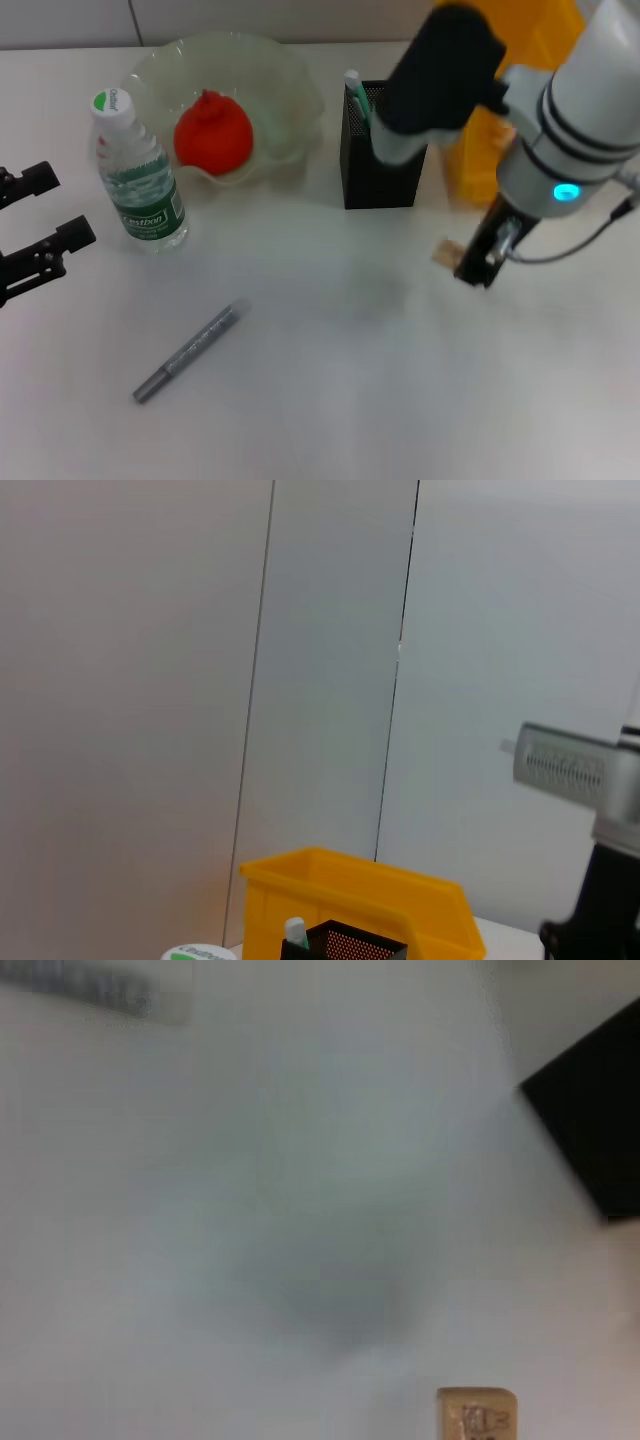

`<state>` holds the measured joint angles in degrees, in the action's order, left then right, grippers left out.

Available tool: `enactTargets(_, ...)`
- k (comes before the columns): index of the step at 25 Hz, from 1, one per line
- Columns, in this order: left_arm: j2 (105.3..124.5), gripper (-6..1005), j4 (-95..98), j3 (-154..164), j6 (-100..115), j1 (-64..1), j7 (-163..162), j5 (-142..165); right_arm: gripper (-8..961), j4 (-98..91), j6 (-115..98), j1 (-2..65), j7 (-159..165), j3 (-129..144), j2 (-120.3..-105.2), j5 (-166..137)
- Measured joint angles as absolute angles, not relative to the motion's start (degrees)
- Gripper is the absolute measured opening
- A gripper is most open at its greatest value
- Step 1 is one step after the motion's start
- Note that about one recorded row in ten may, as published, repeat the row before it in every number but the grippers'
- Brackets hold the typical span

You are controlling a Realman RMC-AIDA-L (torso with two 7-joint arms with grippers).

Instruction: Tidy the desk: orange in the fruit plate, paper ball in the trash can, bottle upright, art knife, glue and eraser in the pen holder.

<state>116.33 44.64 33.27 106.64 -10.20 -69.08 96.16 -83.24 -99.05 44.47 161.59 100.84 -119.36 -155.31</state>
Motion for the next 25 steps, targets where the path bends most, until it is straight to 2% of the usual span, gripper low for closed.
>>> enactTargets(8,116.37,757,44.4,33.1,106.6,-10.5,-69.1,96.3,262,-91.5,-95.1,44.5,161.7,95.4,-119.49,-160.2)
enactTargets(25,116.45,756,43.8,33.4,105.5,-10.7,-69.0,96.7,291,-81.6,-76.9,45.2,161.2,95.4,-119.52,-162.5)
